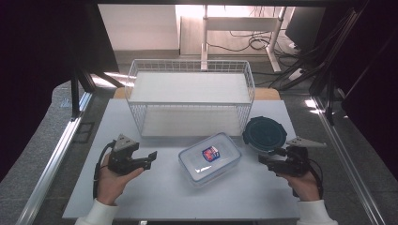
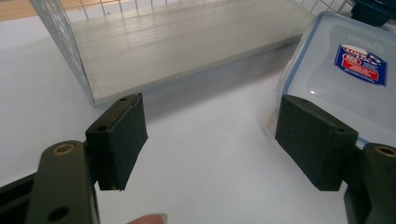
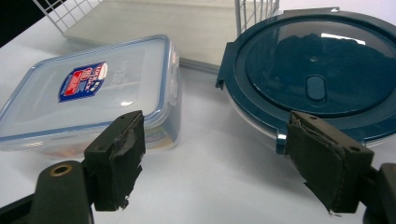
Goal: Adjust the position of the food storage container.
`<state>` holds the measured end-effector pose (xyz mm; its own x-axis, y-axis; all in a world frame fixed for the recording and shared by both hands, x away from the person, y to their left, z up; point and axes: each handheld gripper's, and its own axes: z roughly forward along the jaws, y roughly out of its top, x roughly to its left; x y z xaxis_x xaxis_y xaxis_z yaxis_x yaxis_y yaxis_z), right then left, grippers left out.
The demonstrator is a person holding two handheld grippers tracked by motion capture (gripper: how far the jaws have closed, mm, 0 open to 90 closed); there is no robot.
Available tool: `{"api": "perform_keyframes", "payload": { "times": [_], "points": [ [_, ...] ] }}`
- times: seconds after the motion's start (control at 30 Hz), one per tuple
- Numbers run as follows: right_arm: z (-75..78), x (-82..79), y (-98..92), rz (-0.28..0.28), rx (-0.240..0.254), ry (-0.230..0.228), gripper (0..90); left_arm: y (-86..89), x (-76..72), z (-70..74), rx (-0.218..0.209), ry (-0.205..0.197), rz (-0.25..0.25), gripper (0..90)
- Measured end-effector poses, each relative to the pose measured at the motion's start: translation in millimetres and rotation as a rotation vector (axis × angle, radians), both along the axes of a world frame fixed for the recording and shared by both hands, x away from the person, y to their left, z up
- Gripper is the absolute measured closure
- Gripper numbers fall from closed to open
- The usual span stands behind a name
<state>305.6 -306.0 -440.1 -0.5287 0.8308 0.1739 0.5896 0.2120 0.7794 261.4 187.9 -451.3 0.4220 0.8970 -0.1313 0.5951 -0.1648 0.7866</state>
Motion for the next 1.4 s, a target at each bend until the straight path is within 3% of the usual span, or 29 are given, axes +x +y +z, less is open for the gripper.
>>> {"api": "perform_keyframes", "payload": {
  "times": [0.07, 0.33, 0.53, 0.6, 0.73, 1.1, 1.27, 1.4],
  "points": [
    [-1.4, -0.2, -1.1, -0.006, 0.001, 0.002, 20.9, 0.3, -0.6, -0.2, -0.018, 0.003, 0.000, 24.8],
    [-4.7, 0.3, -3.9, -0.011, 0.005, -0.001, 22.5, -1.8, 1.2, -1.8, -0.012, 0.021, -0.009, 23.7],
    [0.3, 1.4, -3.6, -0.004, 0.005, -0.005, 26.0, -2.5, 2.7, -6.1, -0.038, 0.058, -0.006, 23.2],
    [3.4, 2.7, -2.3, -0.005, 0.003, -0.008, 27.4, -2.4, 0.9, -5.7, -0.014, 0.053, -0.007, 23.2],
    [7.6, -0.3, -1.1, 0.006, -0.002, -0.002, 29.8, 1.8, -2.4, -4.0, -0.047, 0.059, 0.000, 23.5],
    [12.8, 0.4, 0.9, 0.028, -0.010, 0.013, 37.4, 1.2, -6.0, 4.4, -0.037, 0.048, -0.010, 23.1],
    [19.6, 8.6, 10.6, 0.022, -0.030, 0.022, 42.6, 2.9, -3.6, 1.9, -0.030, 0.069, -0.014, 22.6],
    [26.4, 23.0, 26.8, 0.058, -0.093, 0.050, 49.4, 5.6, -2.9, 0.6, -0.030, 0.075, -0.019, 22.5]
  ]
}}
